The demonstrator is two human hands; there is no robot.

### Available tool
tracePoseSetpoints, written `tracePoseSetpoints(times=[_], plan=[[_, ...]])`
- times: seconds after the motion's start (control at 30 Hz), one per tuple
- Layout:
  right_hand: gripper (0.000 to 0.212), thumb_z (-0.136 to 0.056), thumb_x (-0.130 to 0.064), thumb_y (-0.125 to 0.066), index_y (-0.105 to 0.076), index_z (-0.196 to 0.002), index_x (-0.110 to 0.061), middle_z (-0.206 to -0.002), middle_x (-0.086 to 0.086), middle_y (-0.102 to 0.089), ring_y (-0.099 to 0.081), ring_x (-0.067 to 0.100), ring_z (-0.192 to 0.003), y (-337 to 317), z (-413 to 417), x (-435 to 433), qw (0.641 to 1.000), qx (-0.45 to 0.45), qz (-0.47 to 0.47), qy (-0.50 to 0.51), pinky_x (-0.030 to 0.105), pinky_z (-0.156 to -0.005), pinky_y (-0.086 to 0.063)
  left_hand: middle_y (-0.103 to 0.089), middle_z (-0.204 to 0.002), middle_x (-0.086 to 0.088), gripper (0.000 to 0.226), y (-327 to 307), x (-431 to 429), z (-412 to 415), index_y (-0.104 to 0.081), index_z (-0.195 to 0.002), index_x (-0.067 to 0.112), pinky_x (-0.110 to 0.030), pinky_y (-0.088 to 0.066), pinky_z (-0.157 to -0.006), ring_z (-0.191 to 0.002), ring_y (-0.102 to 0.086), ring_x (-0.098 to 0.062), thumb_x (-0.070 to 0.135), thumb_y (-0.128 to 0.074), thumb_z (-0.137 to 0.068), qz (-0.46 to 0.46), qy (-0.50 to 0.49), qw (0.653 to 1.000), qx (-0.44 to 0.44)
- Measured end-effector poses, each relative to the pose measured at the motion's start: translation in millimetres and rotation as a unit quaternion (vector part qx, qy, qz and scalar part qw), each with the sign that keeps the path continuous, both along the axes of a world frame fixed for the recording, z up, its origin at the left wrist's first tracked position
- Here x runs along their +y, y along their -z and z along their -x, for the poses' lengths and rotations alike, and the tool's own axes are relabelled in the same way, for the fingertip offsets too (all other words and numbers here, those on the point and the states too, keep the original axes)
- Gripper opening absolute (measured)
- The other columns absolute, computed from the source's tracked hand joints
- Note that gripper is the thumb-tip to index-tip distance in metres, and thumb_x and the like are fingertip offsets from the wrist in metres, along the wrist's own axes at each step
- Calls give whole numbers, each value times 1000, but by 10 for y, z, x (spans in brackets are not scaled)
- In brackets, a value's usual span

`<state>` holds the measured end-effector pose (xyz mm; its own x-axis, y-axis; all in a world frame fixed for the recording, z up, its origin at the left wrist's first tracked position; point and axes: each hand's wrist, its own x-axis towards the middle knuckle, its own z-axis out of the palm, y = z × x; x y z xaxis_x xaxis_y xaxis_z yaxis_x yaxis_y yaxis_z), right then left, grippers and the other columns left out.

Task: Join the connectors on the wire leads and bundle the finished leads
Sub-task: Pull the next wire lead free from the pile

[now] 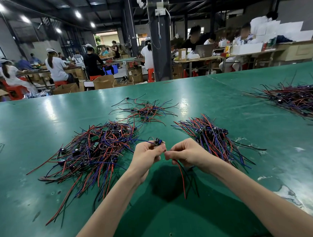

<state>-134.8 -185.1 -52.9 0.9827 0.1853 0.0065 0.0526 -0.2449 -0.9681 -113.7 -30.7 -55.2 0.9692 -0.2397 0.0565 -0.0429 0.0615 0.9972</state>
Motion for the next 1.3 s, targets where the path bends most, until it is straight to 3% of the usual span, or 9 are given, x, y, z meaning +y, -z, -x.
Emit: tracePoseSetpoints(times=[0.1, 0.17, 0.23, 0.4, 0.6, 0.8, 0.9, 1.1, 1.3], plan=[[20, -88, -17, -67, -68, -69, -10, -54, 2, -59, -26, 6, -35, 20, -9, 22, 1000, -11, 10, -4, 16, -35, -18, -52, -71, -8, 15, -14, -19, -6, -61, -77, 7, -24, -35, -61, -61, -41, -12, -1, -58, -90, -8, -26, 1000, -5], [21, -87, -17, -67, -68, -71, -3, -62, 17, -54, -25, 8, -38, 20, -10, 29, 1000, -13, 23, -10, 17, -36, -18, -49, -73, -9, 14, -22, -10, -21, -60, -78, 6, -25, -35, -62, -62, -39, -13, -1, -58, -90, -6, -39, 999, -6], [22, -87, -16, -67, -68, -79, 5, -67, 19, -54, -25, 8, -38, 19, -9, 35, 1000, -10, 23, -17, 17, -36, -17, -47, -70, -7, 15, -30, 6, -36, -60, -77, 6, -25, -36, -63, -62, -38, -13, -1, -58, -90, -2, -48, 999, -8], [12, -89, -12, -64, -69, -80, -6, -46, -4, -56, -26, 4, -30, 4, -14, 65, 1000, -8, -1, -17, 14, -32, -19, -44, -67, -6, 17, -12, 5, -60, -58, -76, 7, -27, -33, -62, -60, -36, -13, -2, -58, -90, 0, -79, 997, -26], [14, -89, -9, -65, -69, -93, 4, -54, -4, -62, -29, 4, -37, 33, -1, 67, 999, -7, 21, -33, 15, -36, -22, -44, -61, 1, 23, -21, 94, -171, -56, -70, 11, -26, -34, -62, -58, -36, -12, 0, -59, -90, 4, -123, 992, -17], [8, -90, -9, -64, -69, -85, -4, -53, -1, -59, -33, 1, -32, 60, -3, 100, 999, -13, 22, -35, 13, -35, -25, -45, -58, 5, 25, -11, 150, -218, -56, -68, 13, -26, -33, -59, -56, -34, -11, 1, -59, -91, -11, -148, 988, -33], [14, -90, -8, -63, -69, -96, 4, -59, 2, -61, -41, 1, -36, 92, 19, 95, 998, 0, 34, -54, 12, -37, -30, -49, -66, 1, 17, -31, 245, -287, -59, -76, 10, -25, -34, -60, -59, -37, -11, 3, -58, -91, 7, -182, 983, -20], [9, -91, -14, -63, -68, -90, -7, -45, -7, -49, -32, 3, -33, 95, 11, 142, 996, 7, 66, -59, 14, -34, -25, -55, -74, 2, 4, -21, 272, -316, -61, -94, 1, -20, -39, -64, -62, -45, -7, 2, -58, -91, 8, -205, 978, -18], [13, -94, -8, -56, -68, -99, -5, -56, 1, -55, -32, 7, -38, 99, 29, 144, 997, 3, 40, -64, 15, -36, -25, -51, -71, 2, 2, -25, 311, -356, -59, -89, 4, -32, -36, -74, -61, -41, -10, 4, -59, -91, 4, -224, 975, -16]])
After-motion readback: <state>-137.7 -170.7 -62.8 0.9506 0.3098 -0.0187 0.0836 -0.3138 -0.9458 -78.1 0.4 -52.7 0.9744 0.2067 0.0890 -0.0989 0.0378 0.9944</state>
